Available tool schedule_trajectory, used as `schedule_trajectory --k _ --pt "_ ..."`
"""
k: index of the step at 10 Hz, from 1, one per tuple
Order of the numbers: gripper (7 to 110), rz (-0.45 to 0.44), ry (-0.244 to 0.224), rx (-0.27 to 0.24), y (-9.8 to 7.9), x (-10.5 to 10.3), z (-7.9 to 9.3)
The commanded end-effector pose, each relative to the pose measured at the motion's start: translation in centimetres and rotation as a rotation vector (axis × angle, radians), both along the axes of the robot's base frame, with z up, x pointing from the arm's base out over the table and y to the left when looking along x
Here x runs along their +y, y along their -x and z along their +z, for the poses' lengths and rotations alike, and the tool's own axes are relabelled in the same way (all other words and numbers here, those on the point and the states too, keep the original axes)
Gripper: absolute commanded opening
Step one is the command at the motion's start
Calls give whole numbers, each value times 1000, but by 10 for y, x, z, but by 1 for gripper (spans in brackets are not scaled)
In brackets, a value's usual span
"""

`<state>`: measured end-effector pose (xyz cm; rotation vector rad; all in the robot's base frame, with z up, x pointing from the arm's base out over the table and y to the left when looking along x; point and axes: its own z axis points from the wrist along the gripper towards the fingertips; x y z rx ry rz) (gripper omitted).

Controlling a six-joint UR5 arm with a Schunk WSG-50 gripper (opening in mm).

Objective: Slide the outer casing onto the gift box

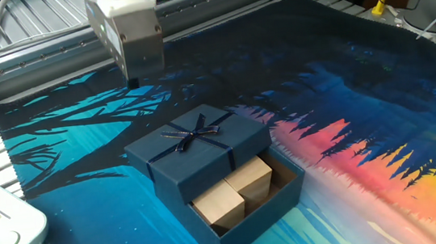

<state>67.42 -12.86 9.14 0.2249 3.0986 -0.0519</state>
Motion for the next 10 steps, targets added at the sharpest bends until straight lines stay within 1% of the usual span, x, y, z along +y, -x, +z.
schedule_trajectory --k 1,5,7,9,10 --pt "7 -6 -46 -18 -6 7 -14" --pt "7 -5 -60 -36 -11 9 -30" --pt "7 -7 -75 -43 -12 14 -37" --pt "7 -12 -103 -49 -14 22 -42" --pt "7 -13 -108 -52 -15 23 -44"
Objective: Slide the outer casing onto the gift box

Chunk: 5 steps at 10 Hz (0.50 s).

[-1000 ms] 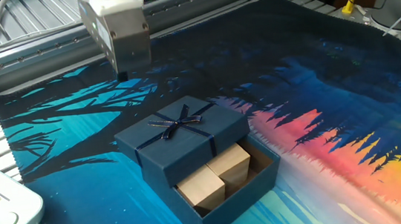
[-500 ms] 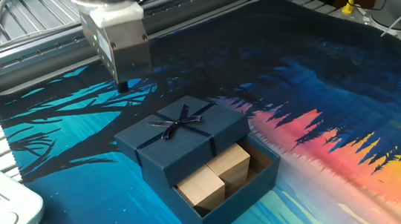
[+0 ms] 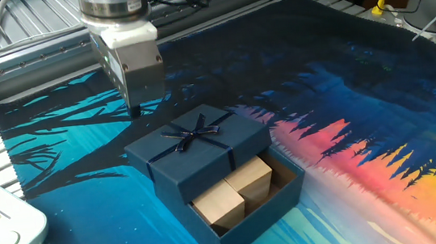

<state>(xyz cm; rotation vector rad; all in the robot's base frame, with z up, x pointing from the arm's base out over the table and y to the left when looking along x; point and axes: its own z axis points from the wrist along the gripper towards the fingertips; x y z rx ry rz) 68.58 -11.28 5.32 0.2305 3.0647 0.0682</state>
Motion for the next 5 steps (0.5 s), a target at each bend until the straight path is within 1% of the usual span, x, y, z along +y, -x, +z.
schedule_trajectory --k 1,4,5 --pt "7 -10 -33 -16 -4 8 -8" --pt "7 -5 -29 -28 -5 6 -14" --pt "7 -5 -40 -28 -4 7 -15"
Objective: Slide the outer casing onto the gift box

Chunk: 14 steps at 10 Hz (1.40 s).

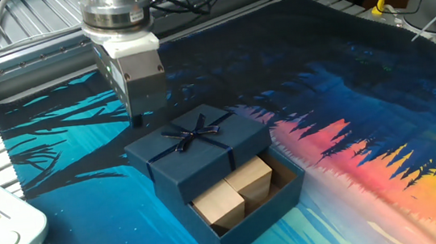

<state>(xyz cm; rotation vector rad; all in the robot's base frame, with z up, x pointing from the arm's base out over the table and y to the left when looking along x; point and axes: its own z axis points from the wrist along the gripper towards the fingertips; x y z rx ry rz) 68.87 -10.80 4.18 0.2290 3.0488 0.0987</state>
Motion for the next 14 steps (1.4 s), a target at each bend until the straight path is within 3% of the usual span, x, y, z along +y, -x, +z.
schedule_trajectory --k 1,4,10,12,14 --pt "7 -5 -32 -8 1 4 -4" --pt "7 -4 -50 -12 3 11 -10" --pt "7 5 -39 -17 5 10 -15" --pt "7 -1 -84 -15 6 22 -14" --pt "7 0 -82 -15 7 21 -15"
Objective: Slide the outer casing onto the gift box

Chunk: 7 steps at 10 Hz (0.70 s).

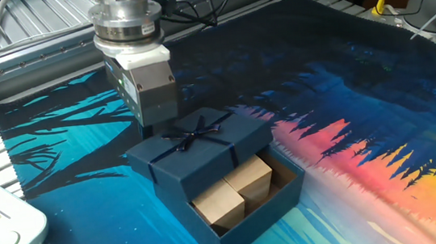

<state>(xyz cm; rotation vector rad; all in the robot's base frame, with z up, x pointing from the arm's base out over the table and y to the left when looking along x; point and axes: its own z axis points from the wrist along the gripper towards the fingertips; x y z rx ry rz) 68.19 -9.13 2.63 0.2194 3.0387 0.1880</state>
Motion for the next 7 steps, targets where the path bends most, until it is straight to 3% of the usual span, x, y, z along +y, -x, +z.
schedule_trajectory --k 1,7 --pt "7 -8 -23 -3 0 4 1" --pt "7 -7 -24 -8 -1 5 0"
